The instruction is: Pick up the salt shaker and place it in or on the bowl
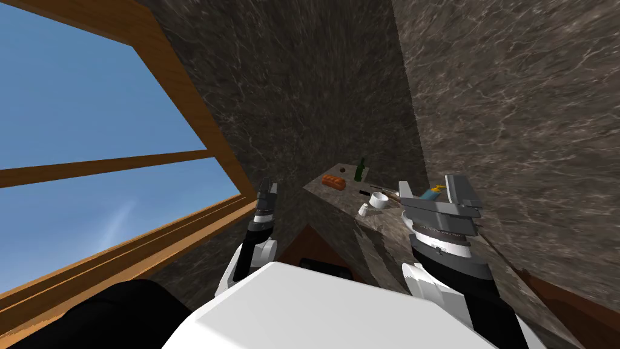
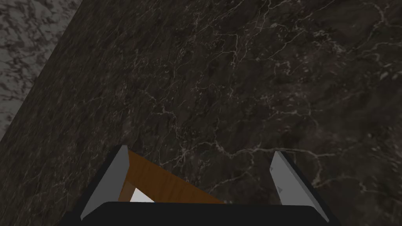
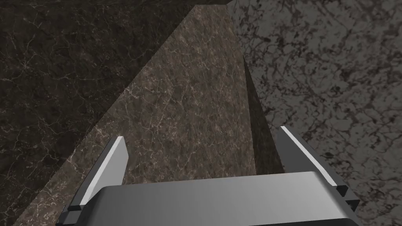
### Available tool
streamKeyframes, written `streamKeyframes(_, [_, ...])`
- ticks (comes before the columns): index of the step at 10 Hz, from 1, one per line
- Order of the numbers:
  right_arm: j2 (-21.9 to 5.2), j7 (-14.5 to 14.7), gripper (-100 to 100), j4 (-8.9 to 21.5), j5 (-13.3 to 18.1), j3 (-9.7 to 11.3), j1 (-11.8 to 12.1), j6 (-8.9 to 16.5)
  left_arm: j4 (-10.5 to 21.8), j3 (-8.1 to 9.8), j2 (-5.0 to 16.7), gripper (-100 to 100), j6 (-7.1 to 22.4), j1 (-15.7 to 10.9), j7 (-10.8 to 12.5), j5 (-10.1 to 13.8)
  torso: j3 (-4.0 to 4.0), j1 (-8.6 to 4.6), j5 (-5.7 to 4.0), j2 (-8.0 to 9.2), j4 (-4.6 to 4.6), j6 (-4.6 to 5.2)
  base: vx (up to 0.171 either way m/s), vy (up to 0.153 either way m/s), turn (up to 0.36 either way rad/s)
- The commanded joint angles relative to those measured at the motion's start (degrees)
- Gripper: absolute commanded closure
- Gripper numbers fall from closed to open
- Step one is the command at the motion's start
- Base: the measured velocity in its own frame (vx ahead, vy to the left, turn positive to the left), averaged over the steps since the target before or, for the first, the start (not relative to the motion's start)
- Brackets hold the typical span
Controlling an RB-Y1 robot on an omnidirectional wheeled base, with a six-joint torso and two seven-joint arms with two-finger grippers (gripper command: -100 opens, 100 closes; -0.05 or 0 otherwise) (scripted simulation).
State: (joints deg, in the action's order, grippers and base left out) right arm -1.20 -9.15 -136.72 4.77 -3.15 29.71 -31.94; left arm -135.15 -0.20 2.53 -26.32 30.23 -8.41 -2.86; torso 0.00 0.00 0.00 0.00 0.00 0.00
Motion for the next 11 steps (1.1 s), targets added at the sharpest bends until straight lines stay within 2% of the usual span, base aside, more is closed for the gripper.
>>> streamKeyframes(1, [-1.74,0.67,-100,0.61,0.93,0.39,-0.01,0.12,0.00,0.00,0.00,0,0.00,0.00,0.00,0.00,0.00,0.00,0.00,0.00,0.00,0.00,-0.006,-0.007,-0.101])
streamKeyframes(4, [-4.75,3.84,-100,3.37,5.18,2.20,-0.10,0.66,0.00,0.00,0.00,0,0.00,0.00,0.00,0.00,0.04,-0.05,-0.02,0.08,0.02,0.02,-0.021,-0.010,-0.192])
streamKeyframes(11, [-6.30,11.44,-100,9.98,14.33,5.68,-0.56,1.96,0.00,0.00,0.00,0,0.00,0.00,0.00,0.00,0.01,0.03,0.00,0.01,0.00,-0.01,-0.008,0.000,-0.197])
